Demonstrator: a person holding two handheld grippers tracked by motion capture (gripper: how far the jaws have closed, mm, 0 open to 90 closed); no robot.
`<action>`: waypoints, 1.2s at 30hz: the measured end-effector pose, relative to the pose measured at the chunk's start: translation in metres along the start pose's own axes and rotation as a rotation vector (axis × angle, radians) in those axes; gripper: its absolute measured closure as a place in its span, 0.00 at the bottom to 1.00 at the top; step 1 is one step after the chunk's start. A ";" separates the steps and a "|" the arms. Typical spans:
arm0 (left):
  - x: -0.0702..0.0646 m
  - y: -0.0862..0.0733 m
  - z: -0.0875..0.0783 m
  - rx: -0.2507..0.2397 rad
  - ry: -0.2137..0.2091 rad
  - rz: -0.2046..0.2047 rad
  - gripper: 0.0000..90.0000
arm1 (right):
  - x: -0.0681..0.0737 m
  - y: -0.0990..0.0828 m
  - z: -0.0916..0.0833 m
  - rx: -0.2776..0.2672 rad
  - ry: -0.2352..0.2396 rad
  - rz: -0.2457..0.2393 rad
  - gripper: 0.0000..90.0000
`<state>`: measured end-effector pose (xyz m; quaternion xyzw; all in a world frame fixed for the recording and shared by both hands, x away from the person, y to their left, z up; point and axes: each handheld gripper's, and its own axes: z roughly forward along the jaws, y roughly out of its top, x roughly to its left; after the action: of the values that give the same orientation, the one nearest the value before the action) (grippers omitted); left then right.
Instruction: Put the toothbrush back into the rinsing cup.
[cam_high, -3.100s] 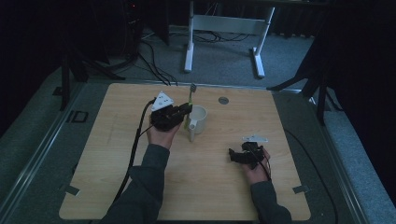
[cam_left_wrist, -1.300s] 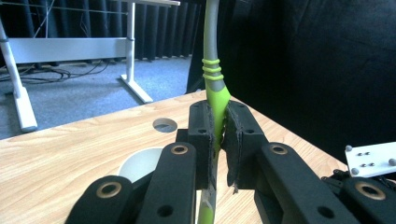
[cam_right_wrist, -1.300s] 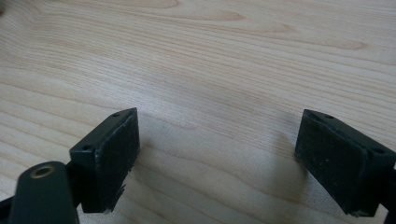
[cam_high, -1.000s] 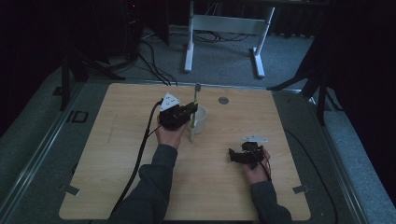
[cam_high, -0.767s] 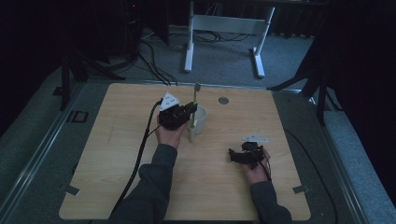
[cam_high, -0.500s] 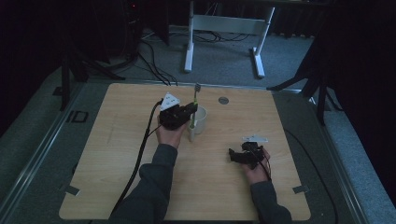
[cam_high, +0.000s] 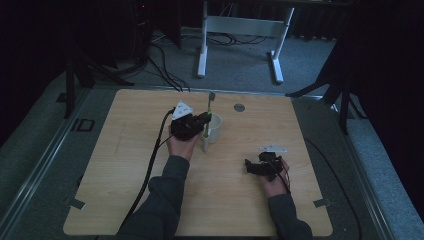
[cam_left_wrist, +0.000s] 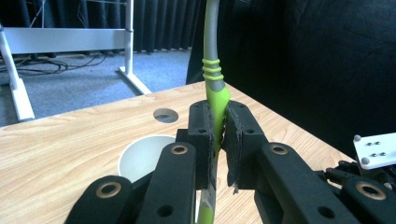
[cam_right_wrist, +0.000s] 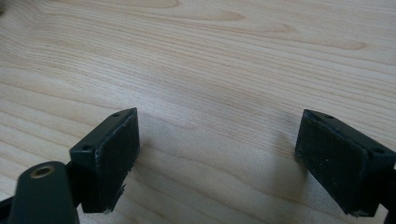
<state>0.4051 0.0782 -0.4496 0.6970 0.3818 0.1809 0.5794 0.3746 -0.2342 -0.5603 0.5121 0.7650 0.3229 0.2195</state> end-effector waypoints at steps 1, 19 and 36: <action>0.000 0.000 0.000 0.001 0.000 -0.001 0.91 | 0.000 0.000 0.000 0.000 0.000 0.000 0.15; 0.000 -0.013 0.005 0.160 0.004 0.018 0.54 | 0.000 0.000 0.000 0.000 0.000 0.000 0.15; 0.011 -0.027 -0.020 0.210 0.036 0.028 0.32 | 0.000 0.000 0.000 0.000 0.001 -0.001 0.15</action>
<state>0.3898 0.1011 -0.4715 0.7558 0.3990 0.1606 0.4936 0.3746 -0.2341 -0.5603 0.5116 0.7653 0.3231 0.2195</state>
